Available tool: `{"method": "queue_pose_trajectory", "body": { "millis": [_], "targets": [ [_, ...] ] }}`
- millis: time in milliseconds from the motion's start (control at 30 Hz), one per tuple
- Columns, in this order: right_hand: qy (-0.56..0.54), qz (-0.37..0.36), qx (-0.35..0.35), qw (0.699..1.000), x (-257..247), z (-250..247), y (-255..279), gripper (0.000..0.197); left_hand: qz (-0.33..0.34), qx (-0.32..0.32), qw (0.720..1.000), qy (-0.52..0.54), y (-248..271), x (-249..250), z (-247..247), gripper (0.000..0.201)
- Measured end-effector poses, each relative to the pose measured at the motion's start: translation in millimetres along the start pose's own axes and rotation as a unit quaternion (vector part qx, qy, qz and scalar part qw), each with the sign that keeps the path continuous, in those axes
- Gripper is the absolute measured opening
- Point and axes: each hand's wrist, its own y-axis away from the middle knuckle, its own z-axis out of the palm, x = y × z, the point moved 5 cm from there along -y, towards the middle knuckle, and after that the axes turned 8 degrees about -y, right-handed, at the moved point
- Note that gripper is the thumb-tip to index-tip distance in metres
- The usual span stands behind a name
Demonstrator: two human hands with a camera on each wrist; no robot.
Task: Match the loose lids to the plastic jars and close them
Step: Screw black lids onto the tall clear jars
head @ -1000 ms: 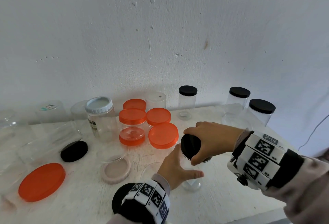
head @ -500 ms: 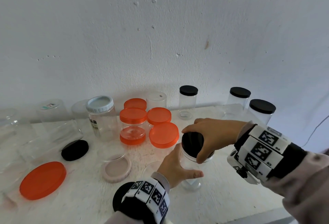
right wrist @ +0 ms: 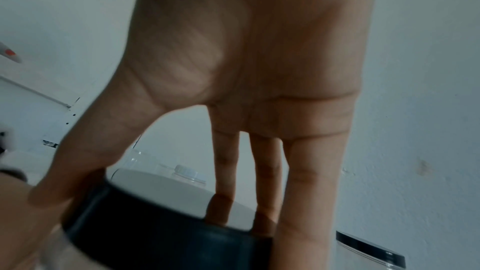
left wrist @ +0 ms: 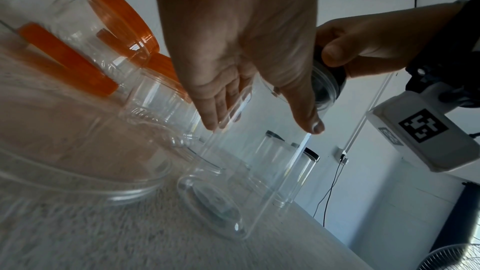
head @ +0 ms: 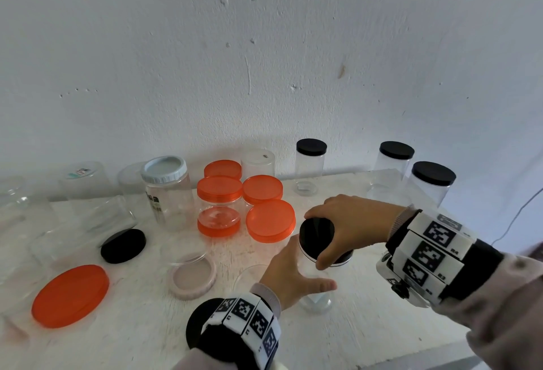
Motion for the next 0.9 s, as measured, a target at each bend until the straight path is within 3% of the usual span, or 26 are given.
{"method": "queue_pose_trajectory", "body": {
  "millis": [200,400,600,733,900],
  "targets": [
    [-0.012,0.04,0.027,0.999,3.5,4.3,-1.1,0.081,0.003,-0.002,1.0,0.008,1.0,0.1,-0.2,0.087],
    [-0.018,0.024,-0.073,0.997,2.8,1.2,0.3,0.094,0.002,-0.004,1.0,0.011,0.0,0.4,0.5,0.088],
    [-0.006,0.019,-0.019,1.0,1.7,-0.2,-2.9,0.077,0.004,0.002,1.0,0.013,0.2,0.2,0.9,0.083],
    [0.005,0.052,0.013,0.999,5.5,3.2,-3.5,0.081,0.005,0.002,1.0,0.018,0.3,0.0,0.5,0.082],
    [-0.023,0.022,-0.069,0.997,0.3,0.9,-0.1,0.09,0.004,0.001,1.0,0.014,-0.1,0.9,0.5,0.082]
  ]
}}
